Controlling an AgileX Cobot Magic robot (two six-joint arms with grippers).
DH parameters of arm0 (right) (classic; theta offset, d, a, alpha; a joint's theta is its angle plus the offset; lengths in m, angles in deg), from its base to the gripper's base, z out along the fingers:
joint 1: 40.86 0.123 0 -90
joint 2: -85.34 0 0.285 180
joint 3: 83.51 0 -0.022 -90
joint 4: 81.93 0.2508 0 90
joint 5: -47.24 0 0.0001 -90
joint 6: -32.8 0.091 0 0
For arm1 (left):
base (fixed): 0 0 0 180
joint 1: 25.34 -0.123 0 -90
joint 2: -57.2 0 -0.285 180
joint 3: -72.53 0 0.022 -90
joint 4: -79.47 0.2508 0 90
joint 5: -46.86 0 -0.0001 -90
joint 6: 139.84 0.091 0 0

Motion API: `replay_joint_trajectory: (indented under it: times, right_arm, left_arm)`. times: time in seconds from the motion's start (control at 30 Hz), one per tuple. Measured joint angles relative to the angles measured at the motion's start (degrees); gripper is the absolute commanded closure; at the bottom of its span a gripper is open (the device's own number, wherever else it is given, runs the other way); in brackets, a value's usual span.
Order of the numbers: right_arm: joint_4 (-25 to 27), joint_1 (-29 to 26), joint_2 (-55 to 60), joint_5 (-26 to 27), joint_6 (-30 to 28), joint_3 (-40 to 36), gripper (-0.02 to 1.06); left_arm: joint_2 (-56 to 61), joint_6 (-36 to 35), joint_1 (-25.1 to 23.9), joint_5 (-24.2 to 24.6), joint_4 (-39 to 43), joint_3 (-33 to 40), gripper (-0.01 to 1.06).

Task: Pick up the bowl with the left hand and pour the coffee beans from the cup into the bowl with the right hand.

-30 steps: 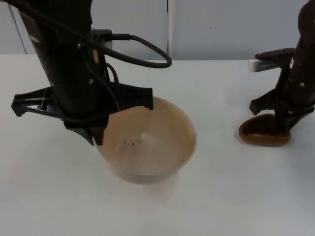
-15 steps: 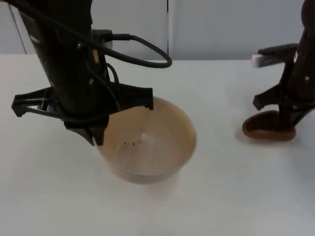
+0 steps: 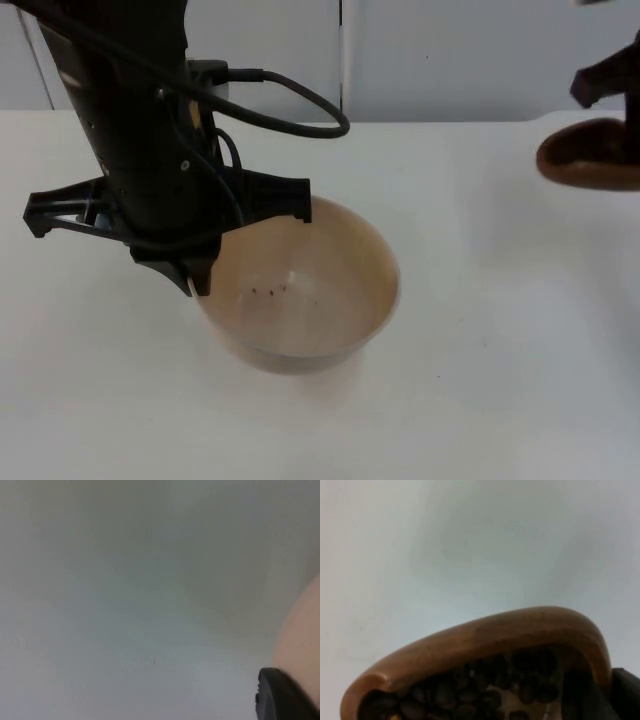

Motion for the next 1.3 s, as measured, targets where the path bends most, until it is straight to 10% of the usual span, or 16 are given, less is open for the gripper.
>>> replay_joint_trajectory:
  times: [0.57, 1.3]
  right_arm:
    - [-3.1, 2.2, -4.8, -8.2, -0.4, 0.0, 1.04]
    - [-13.8, 24.1, -4.8, -2.9, 8.6, 0.0, 1.04]
  left_arm:
    - [0.0, 0.0, 0.0, -0.3, 0.0, 0.0, 1.05]
    - [0.0, 0.0, 0.0, -0.8, -1.8, 0.0, 1.05]
